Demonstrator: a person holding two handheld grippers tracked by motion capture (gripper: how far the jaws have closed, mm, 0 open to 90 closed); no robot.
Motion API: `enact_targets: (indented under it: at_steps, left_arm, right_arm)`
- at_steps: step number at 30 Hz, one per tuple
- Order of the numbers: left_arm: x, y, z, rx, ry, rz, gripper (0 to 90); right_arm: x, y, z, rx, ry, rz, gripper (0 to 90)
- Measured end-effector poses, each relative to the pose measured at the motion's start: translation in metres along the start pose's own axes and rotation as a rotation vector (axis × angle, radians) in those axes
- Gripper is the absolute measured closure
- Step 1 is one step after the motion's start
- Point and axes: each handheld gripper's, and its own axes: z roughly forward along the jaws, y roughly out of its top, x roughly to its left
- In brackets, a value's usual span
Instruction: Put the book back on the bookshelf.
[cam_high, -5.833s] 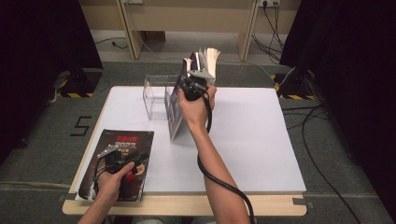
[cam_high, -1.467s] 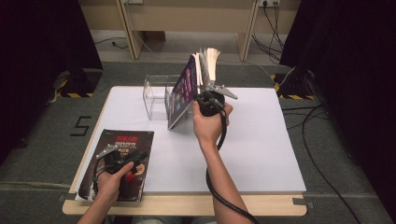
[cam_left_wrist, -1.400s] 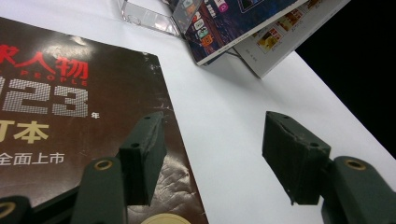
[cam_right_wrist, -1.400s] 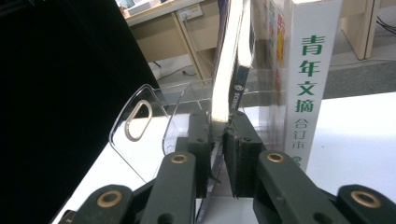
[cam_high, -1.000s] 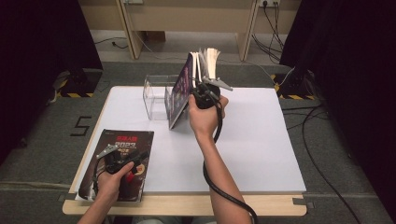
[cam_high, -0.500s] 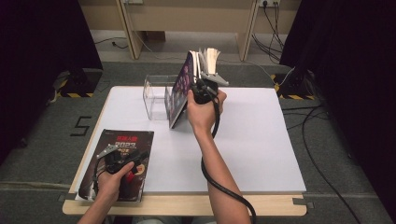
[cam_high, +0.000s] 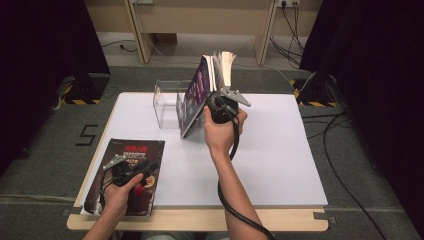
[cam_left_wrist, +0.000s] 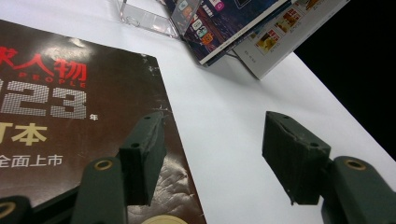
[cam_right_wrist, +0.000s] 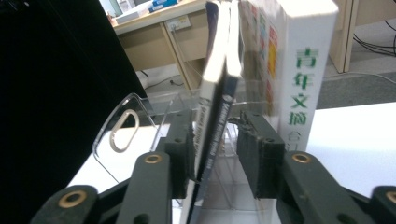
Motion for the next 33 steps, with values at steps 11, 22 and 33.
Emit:
enact_targets:
  at_steps: [11,22,33]
  left_arm:
    - [0.001,0.000,0.000,-0.002,0.000,-0.001,38.5]
    - [0.001,0.000,0.000,-0.002,-0.001,-0.002,38.6]
    - [0.002,0.001,-0.001,-0.002,0.000,0.000,38.6]
  right_arm:
    - [-0.003,0.004,0.023,0.007,0.014,-0.008,57.1]
    - [0.004,0.009,0.037,0.011,-0.013,-0.017,60.4]
    - [0.005,0.009,0.047,0.032,-0.026,0.030,70.0]
